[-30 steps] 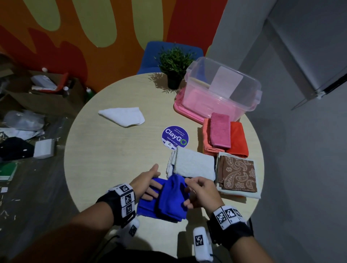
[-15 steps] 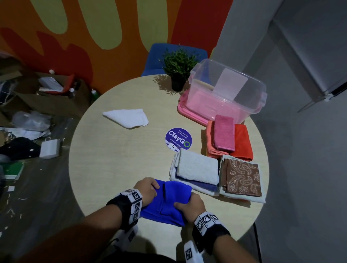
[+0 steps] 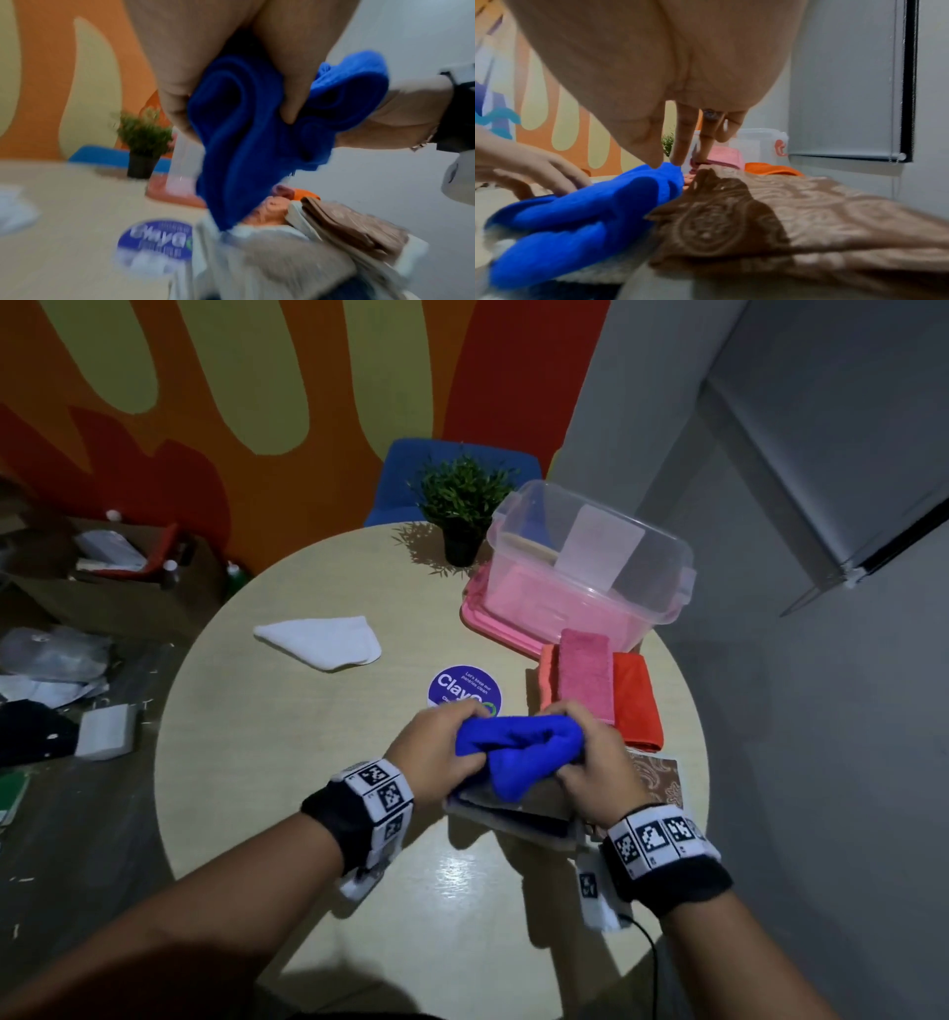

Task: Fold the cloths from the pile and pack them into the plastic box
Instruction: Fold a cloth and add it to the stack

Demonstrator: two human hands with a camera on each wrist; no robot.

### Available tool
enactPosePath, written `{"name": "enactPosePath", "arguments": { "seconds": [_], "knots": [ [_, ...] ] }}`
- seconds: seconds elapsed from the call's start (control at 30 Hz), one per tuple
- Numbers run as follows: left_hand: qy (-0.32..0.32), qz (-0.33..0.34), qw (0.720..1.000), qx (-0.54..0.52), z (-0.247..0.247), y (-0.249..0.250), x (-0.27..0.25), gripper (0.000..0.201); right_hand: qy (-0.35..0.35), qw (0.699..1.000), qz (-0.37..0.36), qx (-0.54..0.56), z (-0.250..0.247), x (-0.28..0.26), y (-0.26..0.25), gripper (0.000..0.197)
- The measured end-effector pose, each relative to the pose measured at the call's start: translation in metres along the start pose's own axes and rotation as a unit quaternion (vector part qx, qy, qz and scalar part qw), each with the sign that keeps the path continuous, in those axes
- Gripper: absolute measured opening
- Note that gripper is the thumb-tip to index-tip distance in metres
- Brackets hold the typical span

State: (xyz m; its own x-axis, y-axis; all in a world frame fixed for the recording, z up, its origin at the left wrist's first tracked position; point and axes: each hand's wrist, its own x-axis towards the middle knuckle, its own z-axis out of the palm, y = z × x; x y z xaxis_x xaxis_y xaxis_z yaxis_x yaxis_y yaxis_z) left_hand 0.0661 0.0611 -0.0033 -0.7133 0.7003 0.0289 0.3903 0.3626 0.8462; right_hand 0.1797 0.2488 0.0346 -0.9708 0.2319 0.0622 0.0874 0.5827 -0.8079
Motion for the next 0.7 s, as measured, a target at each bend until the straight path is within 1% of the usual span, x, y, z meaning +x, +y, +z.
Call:
{"name": "enactPosePath", "arguments": {
  "seconds": [0.03, 0.07, 0.1, 0.13, 0.17, 0.2, 0.23, 0.27, 0.3, 0.33, 0.4, 0.43, 0.47, 0.53, 0.6, 0.63, 0.67, 0.7],
  "knots": [
    [0.044, 0.047, 0.996, 0.056, 0.001, 0.008, 0.008, 0.031, 0.047, 0.997, -0.035, -0.047, -0.005, 0.007, 0.004, 0.041],
    [0.087, 0.089, 0.985, 0.12, 0.003, 0.013, 0.013, 0.034, 0.085, 0.988, -0.058, -0.116, -0.01, 0.011, 0.009, 0.04],
    [0.108, 0.113, 0.97, 0.184, 0.007, 0.015, 0.016, 0.038, 0.096, 0.974, -0.055, -0.199, -0.015, 0.012, 0.014, 0.041],
    [0.09, 0.117, 0.957, 0.25, 0.014, 0.012, 0.017, 0.044, 0.068, 0.955, -0.029, -0.288, -0.017, 0.01, 0.022, 0.043],
    [0.036, 0.105, 0.945, 0.308, 0.023, 0.004, 0.015, 0.053, 0.013, 0.928, 0.006, -0.373, -0.018, 0.003, 0.032, 0.047],
    [-0.043, 0.088, 0.932, 0.35, 0.033, -0.007, 0.011, 0.061, -0.053, 0.896, 0.045, -0.439, -0.017, -0.005, 0.044, 0.052],
    [-0.127, 0.07, 0.915, 0.377, 0.042, -0.02, 0.005, 0.067, -0.107, 0.87, 0.078, -0.475, -0.015, -0.015, 0.054, 0.058],
    [-0.189, 0.056, 0.899, 0.391, 0.051, -0.034, -0.001, 0.07, -0.146, 0.859, 0.104, -0.48, -0.013, -0.023, 0.06, 0.064],
    [-0.212, 0.051, 0.892, 0.395, 0.057, -0.045, -0.008, 0.072, -0.155, 0.866, 0.11, -0.463, -0.011, -0.027, 0.064, 0.064],
    [-0.21, 0.052, 0.893, 0.395, 0.061, -0.052, -0.013, 0.073, -0.139, 0.882, 0.098, -0.44, -0.008, -0.027, 0.066, 0.057],
    [-0.182, 0.047, 0.903, 0.387, 0.064, -0.057, -0.019, 0.073, -0.102, 0.918, 0.054, -0.38, 0.004, -0.023, 0.06, 0.039],
    [-0.165, 0.044, 0.908, 0.383, 0.065, -0.056, -0.02, 0.071, -0.092, 0.928, 0.032, -0.359, 0.012, -0.02, 0.056, 0.034],
    [-0.152, 0.048, 0.911, 0.38, 0.064, -0.056, -0.019, 0.069, -0.094, 0.933, 0.02, -0.347, 0.022, -0.016, 0.052, 0.033],
    [-0.139, 0.053, 0.921, 0.36, 0.064, -0.053, -0.015, 0.065, -0.119, 0.927, 0.019, -0.356, 0.04, -0.011, 0.046, 0.045],
    [-0.12, 0.015, 0.932, 0.342, 0.064, -0.048, -0.012, 0.063, -0.148, 0.906, 0.051, -0.392, 0.051, -0.008, 0.044, 0.055],
    [-0.103, -0.008, 0.934, 0.341, 0.062, -0.046, -0.011, 0.059, -0.153, 0.9, 0.071, -0.401, 0.053, -0.007, 0.045, 0.054],
    [-0.087, -0.019, 0.934, 0.345, 0.06, -0.044, -0.009, 0.053, -0.148, 0.901, 0.086, -0.398, 0.054, -0.006, 0.046, 0.051],
    [-0.074, -0.015, 0.936, 0.344, 0.059, -0.042, -0.008, 0.045, -0.13, 0.908, 0.095, -0.386, 0.054, -0.006, 0.047, 0.047]
  ]
}}
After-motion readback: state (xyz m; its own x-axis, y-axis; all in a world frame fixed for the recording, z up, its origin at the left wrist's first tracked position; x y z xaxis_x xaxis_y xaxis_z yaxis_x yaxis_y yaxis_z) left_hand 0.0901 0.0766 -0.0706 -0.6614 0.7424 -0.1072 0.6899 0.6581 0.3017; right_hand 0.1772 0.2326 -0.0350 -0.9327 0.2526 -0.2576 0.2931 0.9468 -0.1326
